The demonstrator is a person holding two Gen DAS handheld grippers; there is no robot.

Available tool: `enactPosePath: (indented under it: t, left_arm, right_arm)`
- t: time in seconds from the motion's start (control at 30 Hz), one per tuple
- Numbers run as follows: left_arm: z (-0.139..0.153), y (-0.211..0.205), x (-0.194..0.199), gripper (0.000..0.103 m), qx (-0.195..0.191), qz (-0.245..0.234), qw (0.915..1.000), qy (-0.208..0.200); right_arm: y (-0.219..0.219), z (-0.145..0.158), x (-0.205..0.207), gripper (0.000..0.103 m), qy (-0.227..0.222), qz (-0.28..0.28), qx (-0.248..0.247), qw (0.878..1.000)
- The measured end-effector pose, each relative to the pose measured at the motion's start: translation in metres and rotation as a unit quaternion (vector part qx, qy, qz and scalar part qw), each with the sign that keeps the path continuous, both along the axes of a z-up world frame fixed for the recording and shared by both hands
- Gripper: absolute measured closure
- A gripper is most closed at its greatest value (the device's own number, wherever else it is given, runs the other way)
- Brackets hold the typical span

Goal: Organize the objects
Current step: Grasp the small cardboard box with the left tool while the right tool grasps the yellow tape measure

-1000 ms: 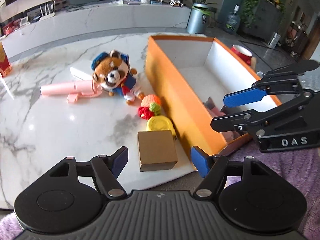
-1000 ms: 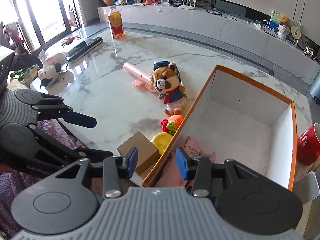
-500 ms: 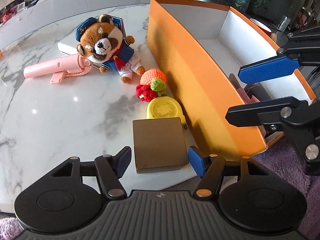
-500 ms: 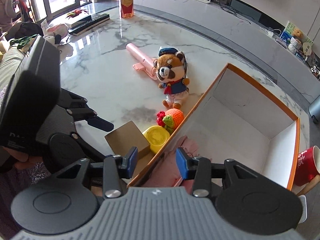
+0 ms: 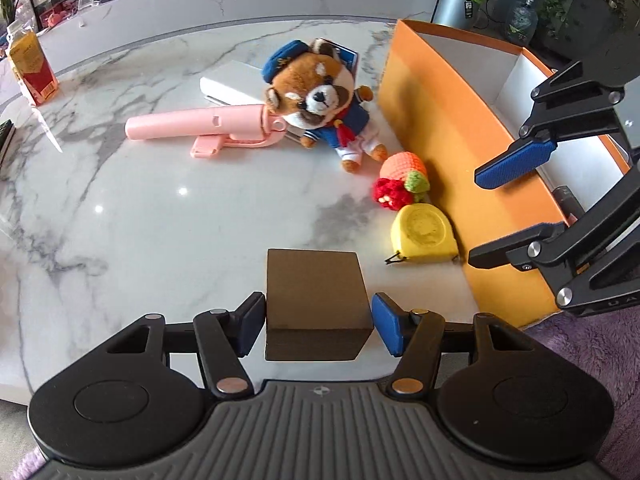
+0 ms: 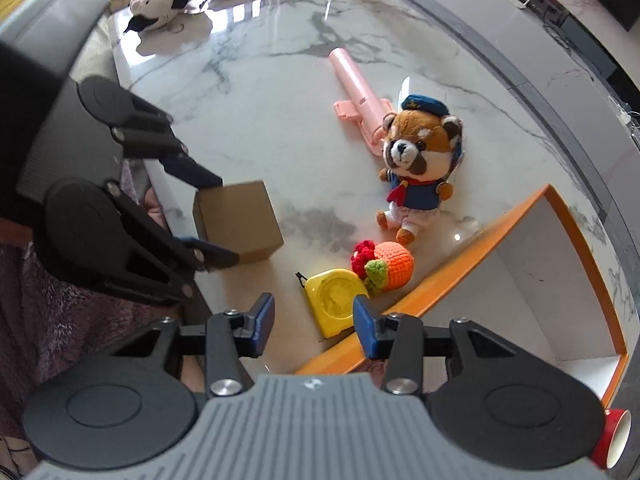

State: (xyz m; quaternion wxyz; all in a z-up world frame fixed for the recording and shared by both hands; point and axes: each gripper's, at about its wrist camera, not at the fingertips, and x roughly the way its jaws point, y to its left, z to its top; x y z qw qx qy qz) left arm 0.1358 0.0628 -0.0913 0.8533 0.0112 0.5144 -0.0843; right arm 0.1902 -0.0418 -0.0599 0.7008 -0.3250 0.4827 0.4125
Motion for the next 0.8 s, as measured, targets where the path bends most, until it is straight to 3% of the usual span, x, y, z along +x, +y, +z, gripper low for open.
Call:
enactPosePath:
  t: [0.17, 0.43, 0.6, 0.73, 0.8]
  left_arm:
    - [-0.001, 0.02, 0.003, 0.035, -0.013, 0.016, 0.9998, -0.007]
    - [-0.007, 0.03, 0.003, 0.035, -0.03, 0.016, 0.9992, -0.019]
    - [-0.008, 0.034, 0.0, 0.035, -0.038, 0.015, 0.9988, -0.024]
    - [-0.01, 0.038, 0.0, 0.035, -0.051, 0.018, 0.9983, -0.023]
    - [-0.01, 0.039, 0.0, 0.035, -0.053, 0.019, 0.9981, -0.024]
  right_arm:
    - [0.032, -0.027, 0.017, 0.035, 0.026, 0.022, -0.074, 0.997]
    - [0.065, -0.075, 0.039, 0.035, 0.074, 0.032, -0.184, 0.98]
    - [0.069, -0.094, 0.047, 0.035, 0.088, 0.034, -0.212, 0.973]
    - [0.068, -0.098, 0.053, 0.033, 0.111, 0.021, -0.201, 0.973]
    - [0.068, -0.095, 0.053, 0.041, 0.111, 0.012, -0.193, 0.975]
